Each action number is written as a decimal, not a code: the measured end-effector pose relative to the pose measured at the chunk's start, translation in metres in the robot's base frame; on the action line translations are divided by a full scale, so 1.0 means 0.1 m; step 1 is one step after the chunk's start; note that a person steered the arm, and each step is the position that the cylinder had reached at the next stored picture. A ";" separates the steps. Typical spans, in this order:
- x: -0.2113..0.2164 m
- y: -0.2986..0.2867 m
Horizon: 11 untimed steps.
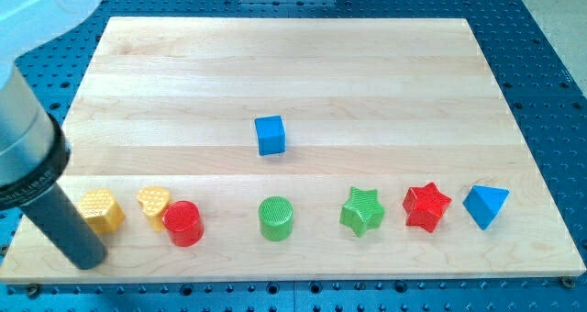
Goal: Move the hexagon close to the cube
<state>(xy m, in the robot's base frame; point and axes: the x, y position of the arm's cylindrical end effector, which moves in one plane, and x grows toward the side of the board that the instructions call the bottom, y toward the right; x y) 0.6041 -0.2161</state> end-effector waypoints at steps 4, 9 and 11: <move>-1.50 0.06; -1.18 0.91; -1.29 0.95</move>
